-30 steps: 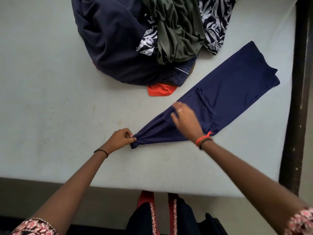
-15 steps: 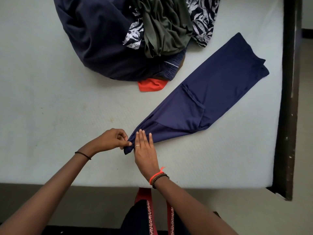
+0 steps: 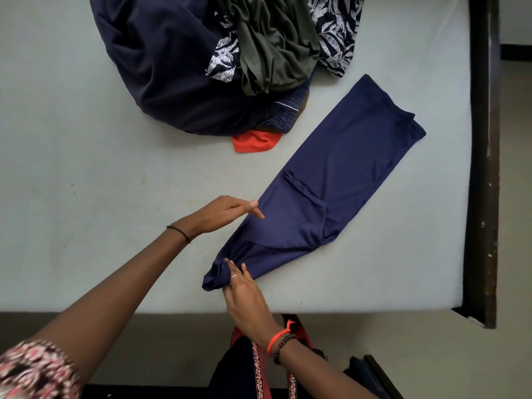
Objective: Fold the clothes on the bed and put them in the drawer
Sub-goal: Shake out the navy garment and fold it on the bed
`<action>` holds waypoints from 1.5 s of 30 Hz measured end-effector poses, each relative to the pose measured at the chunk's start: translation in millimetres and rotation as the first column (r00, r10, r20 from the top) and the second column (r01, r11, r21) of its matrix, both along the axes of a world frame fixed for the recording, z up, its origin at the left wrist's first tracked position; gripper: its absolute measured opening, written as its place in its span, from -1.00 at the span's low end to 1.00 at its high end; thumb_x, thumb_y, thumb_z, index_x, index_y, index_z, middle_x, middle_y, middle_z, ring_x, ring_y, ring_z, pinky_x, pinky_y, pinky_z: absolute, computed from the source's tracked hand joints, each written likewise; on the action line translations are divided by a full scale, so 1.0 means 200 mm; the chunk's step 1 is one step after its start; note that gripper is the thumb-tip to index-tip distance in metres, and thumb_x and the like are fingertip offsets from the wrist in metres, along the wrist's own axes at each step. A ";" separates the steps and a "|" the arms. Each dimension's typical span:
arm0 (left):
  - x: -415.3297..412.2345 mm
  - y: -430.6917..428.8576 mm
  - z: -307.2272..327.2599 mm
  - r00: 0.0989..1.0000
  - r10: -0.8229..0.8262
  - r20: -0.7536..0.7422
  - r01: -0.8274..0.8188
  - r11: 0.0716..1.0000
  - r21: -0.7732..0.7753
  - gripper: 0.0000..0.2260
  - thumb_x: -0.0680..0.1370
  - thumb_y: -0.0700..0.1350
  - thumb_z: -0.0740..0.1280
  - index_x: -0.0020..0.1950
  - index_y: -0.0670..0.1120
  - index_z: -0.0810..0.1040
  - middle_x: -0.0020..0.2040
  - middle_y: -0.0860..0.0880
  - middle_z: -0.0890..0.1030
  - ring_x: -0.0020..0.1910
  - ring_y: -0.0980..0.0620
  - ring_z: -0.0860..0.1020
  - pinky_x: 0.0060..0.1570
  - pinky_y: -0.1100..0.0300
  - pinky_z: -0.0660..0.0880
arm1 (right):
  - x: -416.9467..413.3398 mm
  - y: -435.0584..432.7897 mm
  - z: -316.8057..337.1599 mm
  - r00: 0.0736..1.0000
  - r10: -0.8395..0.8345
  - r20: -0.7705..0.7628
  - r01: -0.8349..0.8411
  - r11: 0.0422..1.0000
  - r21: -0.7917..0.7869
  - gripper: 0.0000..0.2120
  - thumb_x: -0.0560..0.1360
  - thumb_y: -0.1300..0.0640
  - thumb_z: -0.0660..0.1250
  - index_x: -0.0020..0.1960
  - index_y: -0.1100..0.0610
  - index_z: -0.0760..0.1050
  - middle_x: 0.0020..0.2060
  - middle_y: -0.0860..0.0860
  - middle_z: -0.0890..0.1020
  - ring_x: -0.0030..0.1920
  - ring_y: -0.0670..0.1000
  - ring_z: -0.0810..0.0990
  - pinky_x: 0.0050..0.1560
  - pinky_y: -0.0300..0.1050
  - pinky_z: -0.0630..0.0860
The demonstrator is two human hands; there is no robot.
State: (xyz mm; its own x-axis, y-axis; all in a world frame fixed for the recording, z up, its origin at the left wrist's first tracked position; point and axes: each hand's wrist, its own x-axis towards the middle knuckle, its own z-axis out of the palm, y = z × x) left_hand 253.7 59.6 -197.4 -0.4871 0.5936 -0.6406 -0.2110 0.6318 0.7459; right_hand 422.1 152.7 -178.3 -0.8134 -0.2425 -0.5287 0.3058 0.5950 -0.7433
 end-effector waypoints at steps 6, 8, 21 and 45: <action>0.06 0.03 -0.14 0.992 0.020 0.122 0.004 0.981 -0.196 -0.40 0.62 0.23 -0.08 -0.05 -0.01 0.71 0.06 0.03 0.67 0.14 0.12 0.54 0.29 0.20 0.26 | -0.23 0.27 0.08 0.930 -0.260 0.260 0.310 0.935 -0.173 -0.73 0.57 0.23 0.23 -0.31 0.15 0.33 -0.44 -0.07 0.45 -0.32 -0.09 0.37 -0.24 0.00 0.30; 0.09 0.03 -0.16 0.989 0.096 0.114 -0.063 0.962 -0.264 -0.40 0.62 0.23 -0.06 0.09 -0.12 0.65 0.14 -0.07 0.61 0.21 -0.02 0.51 0.23 0.19 0.27 | -0.36 0.42 0.04 0.852 -0.397 0.342 0.462 0.877 -0.134 -0.63 0.56 0.17 0.29 -0.37 0.06 0.24 -0.50 -0.11 0.35 -0.42 -0.11 0.32 -0.29 -0.08 0.29; 0.14 0.02 -0.32 0.988 0.118 -0.101 -0.138 0.965 -0.225 -0.71 0.57 0.04 0.29 0.22 -0.06 0.54 0.12 -0.02 0.61 0.12 0.04 0.54 0.15 0.19 0.41 | -0.73 0.79 -0.36 0.735 -0.586 0.340 0.589 0.801 0.108 -0.88 0.55 0.23 0.27 -0.13 0.13 0.36 -0.19 0.14 0.55 -0.28 0.01 0.53 -0.24 -0.16 0.54; -0.09 0.35 -0.26 0.332 -0.741 -0.584 0.628 0.635 -0.449 -0.30 0.48 -0.36 0.05 0.56 0.03 -0.08 0.56 0.11 -0.05 0.53 0.15 -0.11 0.45 0.09 -0.27 | -0.16 0.30 -0.51 0.980 0.164 -0.115 -0.038 0.716 0.697 -0.47 0.48 0.30 -0.10 0.40 0.40 0.27 0.37 0.34 0.35 0.41 0.24 0.33 0.43 0.12 0.25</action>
State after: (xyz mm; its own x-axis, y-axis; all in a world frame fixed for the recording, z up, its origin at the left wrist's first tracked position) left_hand 235.6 129.1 -248.8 -0.2393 0.8775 -0.4156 0.8517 0.3953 0.3441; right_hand 391.0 212.3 -279.5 -0.8916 0.0516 -0.4499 0.1305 0.9806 -0.1462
